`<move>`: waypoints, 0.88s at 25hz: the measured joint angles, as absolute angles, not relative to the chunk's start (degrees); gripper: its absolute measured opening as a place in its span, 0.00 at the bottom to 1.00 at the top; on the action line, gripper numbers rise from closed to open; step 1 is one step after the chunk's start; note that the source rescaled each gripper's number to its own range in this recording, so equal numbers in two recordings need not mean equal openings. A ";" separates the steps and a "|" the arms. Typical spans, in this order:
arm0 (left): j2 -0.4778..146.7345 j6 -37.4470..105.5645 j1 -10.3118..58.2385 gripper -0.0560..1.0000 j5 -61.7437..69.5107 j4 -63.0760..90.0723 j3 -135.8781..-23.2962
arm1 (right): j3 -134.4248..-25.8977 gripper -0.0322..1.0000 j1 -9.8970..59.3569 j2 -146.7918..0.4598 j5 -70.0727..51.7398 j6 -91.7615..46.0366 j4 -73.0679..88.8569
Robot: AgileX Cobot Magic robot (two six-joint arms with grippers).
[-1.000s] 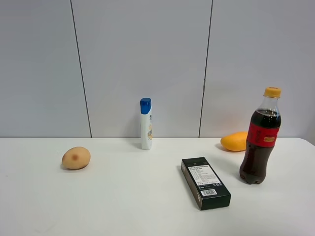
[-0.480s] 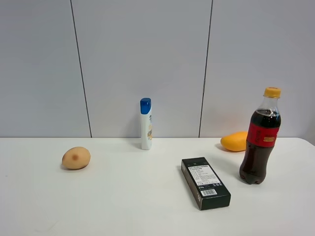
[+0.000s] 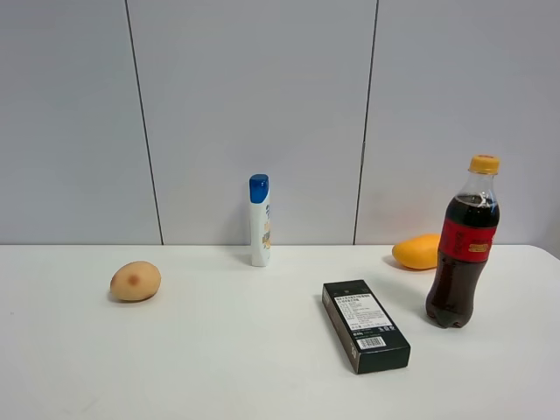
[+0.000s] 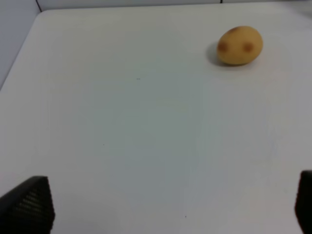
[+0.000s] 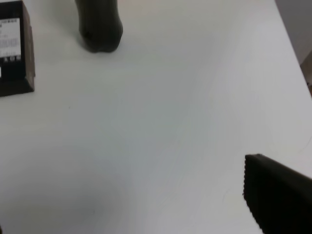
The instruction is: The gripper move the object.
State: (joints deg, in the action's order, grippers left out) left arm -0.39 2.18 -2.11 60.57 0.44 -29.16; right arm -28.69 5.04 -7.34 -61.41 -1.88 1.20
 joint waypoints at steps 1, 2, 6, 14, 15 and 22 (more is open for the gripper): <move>-0.39 2.18 -2.11 1.00 60.57 0.44 -29.16 | -28.64 1.00 5.04 -7.34 -61.36 -1.88 1.20; -0.39 2.18 -2.11 1.00 60.57 0.44 -29.16 | -28.64 1.00 5.04 -7.34 -61.31 -1.88 1.20; -0.39 2.18 -2.11 1.00 60.57 0.44 -29.16 | -28.57 1.00 5.04 -7.34 -61.19 -1.88 1.20; -0.39 2.18 -2.11 1.00 60.57 0.44 -29.16 | -28.57 1.00 0.51 -7.34 -61.19 -1.88 1.20; -0.39 2.18 -2.11 1.00 60.57 0.44 -29.16 | -28.57 1.00 -0.43 -7.34 -61.19 -1.88 1.20; -0.39 2.18 -2.11 1.00 60.57 0.44 -29.16 | -28.57 1.00 -1.89 -2.11 -61.19 -1.88 1.20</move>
State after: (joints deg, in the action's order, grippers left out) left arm -0.39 2.18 -2.11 60.57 0.44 -29.16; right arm -28.57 -1.89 -2.11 -61.19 -1.88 1.20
